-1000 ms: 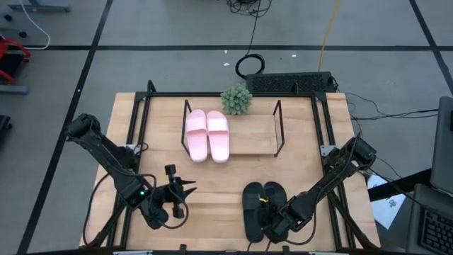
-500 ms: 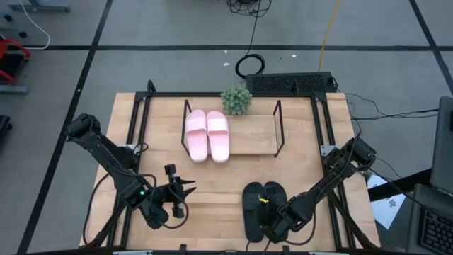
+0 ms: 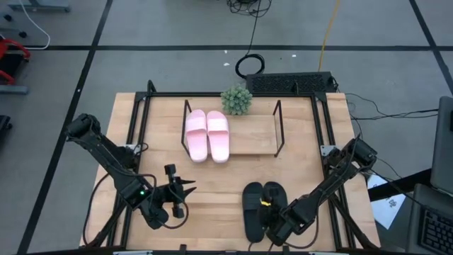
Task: Pick and place slides into the shelf
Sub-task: Put the left black slipper on the shelf
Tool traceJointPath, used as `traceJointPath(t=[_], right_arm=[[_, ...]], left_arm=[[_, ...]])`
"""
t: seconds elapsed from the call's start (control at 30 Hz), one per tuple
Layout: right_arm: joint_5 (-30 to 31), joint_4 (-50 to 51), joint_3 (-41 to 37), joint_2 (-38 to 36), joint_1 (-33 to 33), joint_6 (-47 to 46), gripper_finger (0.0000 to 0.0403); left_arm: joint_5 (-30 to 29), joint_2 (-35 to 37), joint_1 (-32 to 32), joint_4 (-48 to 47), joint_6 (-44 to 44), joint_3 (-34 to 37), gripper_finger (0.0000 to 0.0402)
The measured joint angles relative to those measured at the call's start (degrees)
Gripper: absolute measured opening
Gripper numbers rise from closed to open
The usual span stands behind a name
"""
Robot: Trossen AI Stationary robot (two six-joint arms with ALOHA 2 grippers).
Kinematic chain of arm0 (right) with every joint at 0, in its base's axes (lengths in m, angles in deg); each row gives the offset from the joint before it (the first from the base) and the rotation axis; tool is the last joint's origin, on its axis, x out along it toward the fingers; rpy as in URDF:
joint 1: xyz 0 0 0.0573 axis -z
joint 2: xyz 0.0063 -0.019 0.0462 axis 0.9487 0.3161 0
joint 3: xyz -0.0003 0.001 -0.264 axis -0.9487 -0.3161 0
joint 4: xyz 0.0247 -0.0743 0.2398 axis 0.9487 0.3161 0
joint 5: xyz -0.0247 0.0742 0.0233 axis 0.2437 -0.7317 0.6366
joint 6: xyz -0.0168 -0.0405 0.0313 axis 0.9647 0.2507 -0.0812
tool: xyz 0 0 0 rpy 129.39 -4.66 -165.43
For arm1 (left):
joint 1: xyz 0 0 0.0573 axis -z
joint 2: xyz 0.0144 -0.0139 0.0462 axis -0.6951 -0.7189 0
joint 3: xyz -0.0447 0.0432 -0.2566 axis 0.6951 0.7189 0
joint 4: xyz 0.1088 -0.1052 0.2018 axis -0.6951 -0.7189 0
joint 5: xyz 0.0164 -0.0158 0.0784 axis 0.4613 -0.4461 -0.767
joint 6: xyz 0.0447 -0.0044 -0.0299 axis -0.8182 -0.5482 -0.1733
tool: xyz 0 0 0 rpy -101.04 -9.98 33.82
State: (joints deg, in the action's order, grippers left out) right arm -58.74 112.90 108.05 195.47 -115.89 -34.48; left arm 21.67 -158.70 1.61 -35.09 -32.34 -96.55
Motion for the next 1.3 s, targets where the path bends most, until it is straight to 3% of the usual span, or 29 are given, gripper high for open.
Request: traceJointPath(t=[0.2, 0.4, 0.73, 1.3], right_arm=[[0.5, 0.5, 0.8, 0.0, -2.2, -1.1, 0.0089], [4.8, 5.3, 0.8, 0.0, -2.3, -4.0, 0.0089], [5.0, 3.1, 0.8, 0.0, -2.3, -4.1, 0.0088], [2.1, 1.2, 0.9, 1.4, -2.1, -3.4, 0.0020]], left_arm=[[-0.2, 0.0, 0.0, 0.0, 0.0, 0.0, 0.0102], [-0.6, 0.0, -0.3, 0.0, 0.0, 0.0, 0.0102], [-0.7, 0.0, -0.7, 0.0, -0.8, 0.0, 0.0102], [-1.4, 0.0, -0.7, 0.0, -1.1, 0.0, 0.0102]])
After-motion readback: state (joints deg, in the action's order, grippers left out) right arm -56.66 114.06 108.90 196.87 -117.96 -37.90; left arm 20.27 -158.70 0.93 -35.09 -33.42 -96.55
